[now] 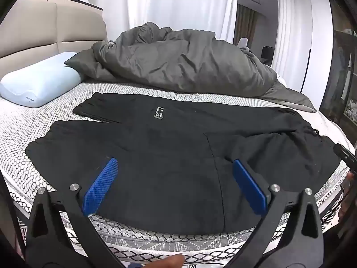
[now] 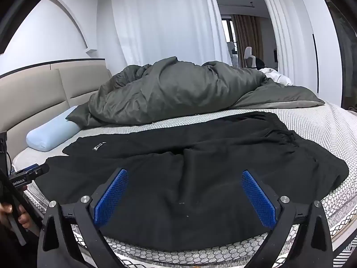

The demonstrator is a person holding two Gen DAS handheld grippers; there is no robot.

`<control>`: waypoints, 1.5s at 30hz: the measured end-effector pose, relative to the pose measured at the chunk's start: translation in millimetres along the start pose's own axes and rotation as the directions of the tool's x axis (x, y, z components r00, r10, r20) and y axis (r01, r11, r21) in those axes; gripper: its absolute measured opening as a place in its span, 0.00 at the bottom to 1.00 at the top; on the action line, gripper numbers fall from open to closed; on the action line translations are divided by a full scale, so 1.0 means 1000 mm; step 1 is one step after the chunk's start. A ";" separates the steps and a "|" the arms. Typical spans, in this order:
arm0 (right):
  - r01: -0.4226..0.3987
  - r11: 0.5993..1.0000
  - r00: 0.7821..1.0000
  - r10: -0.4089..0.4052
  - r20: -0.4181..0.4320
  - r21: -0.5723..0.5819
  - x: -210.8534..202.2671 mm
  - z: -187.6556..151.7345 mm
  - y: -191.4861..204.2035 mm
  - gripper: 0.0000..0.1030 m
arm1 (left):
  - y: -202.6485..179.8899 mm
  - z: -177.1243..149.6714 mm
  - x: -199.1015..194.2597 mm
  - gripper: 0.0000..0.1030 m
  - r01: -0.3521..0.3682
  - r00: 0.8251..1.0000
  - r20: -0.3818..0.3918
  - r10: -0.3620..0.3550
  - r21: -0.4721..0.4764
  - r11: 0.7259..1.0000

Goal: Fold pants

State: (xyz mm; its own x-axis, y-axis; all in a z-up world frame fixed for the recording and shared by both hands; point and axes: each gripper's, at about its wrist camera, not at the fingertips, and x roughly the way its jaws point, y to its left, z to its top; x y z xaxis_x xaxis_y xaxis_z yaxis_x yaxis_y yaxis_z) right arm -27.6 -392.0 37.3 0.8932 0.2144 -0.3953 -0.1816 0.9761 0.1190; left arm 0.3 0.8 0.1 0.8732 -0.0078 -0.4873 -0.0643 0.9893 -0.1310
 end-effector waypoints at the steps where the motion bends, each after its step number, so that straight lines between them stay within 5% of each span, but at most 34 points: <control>1: 0.000 1.000 1.000 0.000 0.004 0.000 0.000 0.000 0.000 1.00 | 0.000 0.000 0.000 0.99 -0.001 1.000 0.005 0.001 -0.001 1.000; 45: 0.013 0.999 1.000 -0.013 0.010 -0.049 -0.006 0.000 0.009 1.00 | 0.003 0.000 -0.004 0.99 -0.007 1.000 0.012 0.007 0.008 1.000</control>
State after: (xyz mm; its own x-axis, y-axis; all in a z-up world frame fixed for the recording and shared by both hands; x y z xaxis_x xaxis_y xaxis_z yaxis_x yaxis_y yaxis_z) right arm -34.2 -384.2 40.6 0.8994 0.2013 -0.3879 -0.1895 0.9795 0.0689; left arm -3.4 4.2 1.9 0.8784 0.0004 -0.4779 -0.0664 0.9904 -0.1211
